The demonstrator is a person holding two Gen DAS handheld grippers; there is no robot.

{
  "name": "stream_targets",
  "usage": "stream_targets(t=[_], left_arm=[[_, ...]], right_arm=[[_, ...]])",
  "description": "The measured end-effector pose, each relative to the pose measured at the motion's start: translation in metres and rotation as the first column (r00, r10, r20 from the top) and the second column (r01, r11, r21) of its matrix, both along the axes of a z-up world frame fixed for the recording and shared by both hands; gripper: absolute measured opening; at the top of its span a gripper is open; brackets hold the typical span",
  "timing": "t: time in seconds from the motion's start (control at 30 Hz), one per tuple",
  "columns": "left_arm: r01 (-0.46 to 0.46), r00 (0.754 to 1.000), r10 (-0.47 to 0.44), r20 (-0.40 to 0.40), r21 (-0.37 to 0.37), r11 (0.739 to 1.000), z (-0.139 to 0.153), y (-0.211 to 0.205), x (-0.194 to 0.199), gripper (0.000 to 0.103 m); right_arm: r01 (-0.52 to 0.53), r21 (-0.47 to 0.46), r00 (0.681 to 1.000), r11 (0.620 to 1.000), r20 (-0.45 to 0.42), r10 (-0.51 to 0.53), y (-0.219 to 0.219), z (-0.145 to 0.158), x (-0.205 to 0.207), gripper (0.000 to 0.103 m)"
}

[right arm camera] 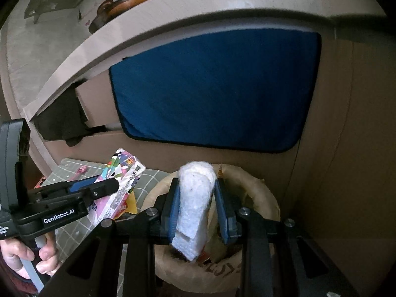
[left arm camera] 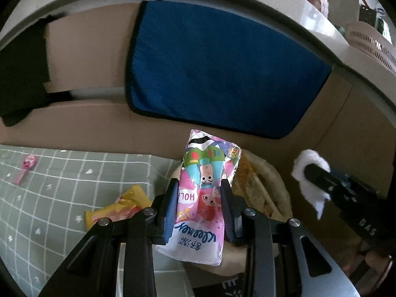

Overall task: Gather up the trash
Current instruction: 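Carry the tissue pack and white tissue over the trash bin and release both, then move both tools back to the table toward the clear plastic and yellow packet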

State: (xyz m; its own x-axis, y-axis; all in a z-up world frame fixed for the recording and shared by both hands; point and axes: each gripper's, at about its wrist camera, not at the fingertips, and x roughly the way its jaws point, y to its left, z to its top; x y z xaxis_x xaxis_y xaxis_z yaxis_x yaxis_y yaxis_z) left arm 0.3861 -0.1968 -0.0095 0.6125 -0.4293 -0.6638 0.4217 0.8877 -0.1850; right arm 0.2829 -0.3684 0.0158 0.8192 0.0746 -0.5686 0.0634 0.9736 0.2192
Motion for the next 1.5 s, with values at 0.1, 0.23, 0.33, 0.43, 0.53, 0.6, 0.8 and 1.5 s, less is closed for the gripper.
stream_targets(t=[0.1, 0.23, 0.33, 0.43, 0.53, 0.6, 0.8, 1.5], left_arm=[[0.059, 0.997, -0.062, -0.041, -0.066, 0.996, -0.003, -0.003, 0.013, 0.037], [0.121, 0.987, -0.139, -0.084, -0.189, 0.975, -0.009, 0.005, 0.035, 0.054], [0.112, 0.984, -0.136, -0.114, -0.19, 0.975, -0.014, 0.014, 0.047, 0.055], [0.079, 0.987, -0.105, -0.122, -0.197, 0.977, -0.014, 0.028, 0.052, 0.055], [0.03, 0.995, -0.048, -0.092, -0.185, 0.982, -0.009, 0.051, 0.054, 0.055], [-0.013, 0.999, 0.006, -0.054, -0.14, 0.99, -0.004, 0.077, 0.055, 0.055], [-0.183, 0.982, 0.185, 0.042, -0.049, 0.982, 0.013, 0.177, 0.067, 0.055], [-0.328, 0.921, 0.343, -0.187, 0.104, 0.939, -0.094, 0.315, 0.196, 0.055]], right_arm=[[0.002, 0.021, 1.0, 1.0, -0.005, -0.002, -0.006, -0.004, 0.007, 0.029], [0.041, 0.075, 0.999, 0.996, 0.028, -0.043, -0.021, -0.009, 0.011, 0.048], [0.065, 0.086, 0.998, 0.994, 0.011, -0.066, -0.025, -0.016, 0.014, 0.053], [0.077, 0.085, 0.997, 0.993, -0.017, -0.076, -0.024, -0.025, 0.018, 0.053], [0.084, 0.111, 0.996, 0.99, -0.033, -0.081, -0.023, -0.032, 0.021, 0.053], [0.084, 0.109, 0.996, 0.99, -0.046, -0.08, -0.019, -0.036, 0.022, 0.053], [0.031, 0.113, 0.998, 0.993, -0.052, -0.025, 0.012, -0.035, 0.029, 0.053], [-0.235, 0.011, 0.958, 0.972, -0.165, 0.233, 0.16, -0.063, 0.056, 0.053]])
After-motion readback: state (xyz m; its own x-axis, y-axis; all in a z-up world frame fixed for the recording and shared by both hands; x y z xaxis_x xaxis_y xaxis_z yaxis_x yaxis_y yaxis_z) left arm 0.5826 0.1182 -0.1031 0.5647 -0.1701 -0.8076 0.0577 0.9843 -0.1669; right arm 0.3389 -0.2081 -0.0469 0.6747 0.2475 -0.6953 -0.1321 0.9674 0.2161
